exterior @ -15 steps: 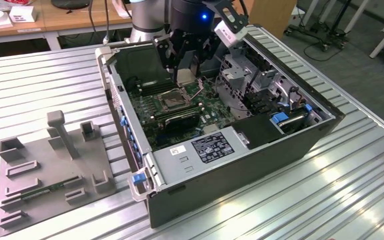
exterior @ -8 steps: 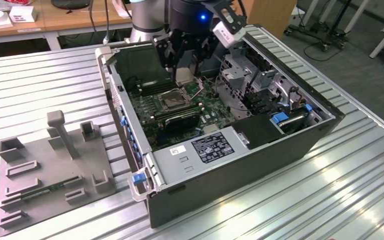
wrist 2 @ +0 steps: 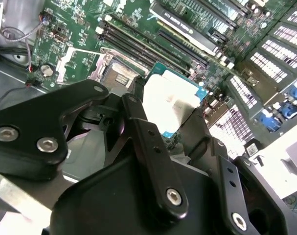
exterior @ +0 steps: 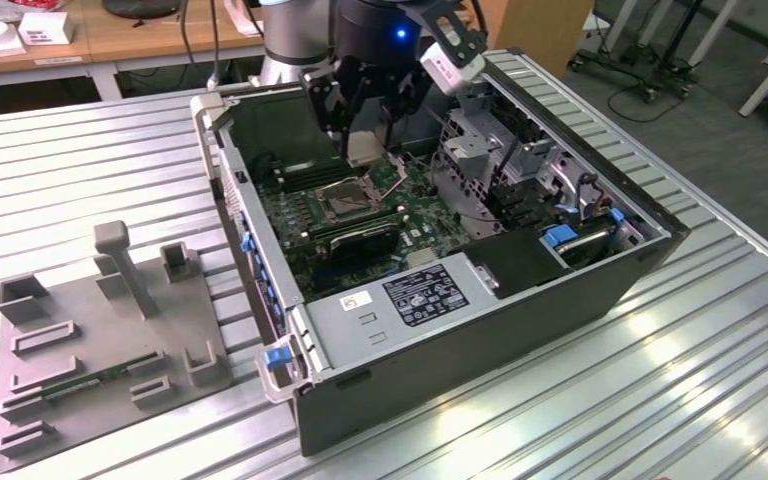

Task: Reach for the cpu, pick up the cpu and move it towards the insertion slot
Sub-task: 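Pick up the cpu and move it towards the insertion slot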

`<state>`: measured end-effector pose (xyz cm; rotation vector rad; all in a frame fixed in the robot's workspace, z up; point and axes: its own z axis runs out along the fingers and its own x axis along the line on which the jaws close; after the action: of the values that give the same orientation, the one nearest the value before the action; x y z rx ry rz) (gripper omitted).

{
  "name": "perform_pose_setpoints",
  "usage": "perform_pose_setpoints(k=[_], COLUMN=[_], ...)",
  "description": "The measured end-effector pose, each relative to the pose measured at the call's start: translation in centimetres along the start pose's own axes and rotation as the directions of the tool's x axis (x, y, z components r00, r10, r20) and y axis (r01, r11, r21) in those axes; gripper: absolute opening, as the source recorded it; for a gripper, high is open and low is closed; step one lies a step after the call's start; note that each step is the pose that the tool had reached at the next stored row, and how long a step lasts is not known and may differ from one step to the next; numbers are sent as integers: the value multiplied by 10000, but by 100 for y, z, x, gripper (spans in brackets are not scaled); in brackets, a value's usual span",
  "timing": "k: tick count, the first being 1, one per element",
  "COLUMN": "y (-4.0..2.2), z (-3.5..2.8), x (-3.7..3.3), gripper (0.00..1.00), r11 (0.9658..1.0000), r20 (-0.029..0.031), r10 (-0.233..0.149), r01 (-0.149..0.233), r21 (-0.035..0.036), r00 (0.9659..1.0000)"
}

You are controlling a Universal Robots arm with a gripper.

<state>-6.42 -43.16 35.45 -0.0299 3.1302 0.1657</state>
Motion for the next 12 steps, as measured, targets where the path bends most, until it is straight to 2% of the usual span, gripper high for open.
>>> perform_pose_setpoints(k=[12], y=[16], z=[11], x=[0], gripper=[54], r11=[10000], r20=[-1], r10=[0], r01=[0], r21=[-3], r00=[10000])
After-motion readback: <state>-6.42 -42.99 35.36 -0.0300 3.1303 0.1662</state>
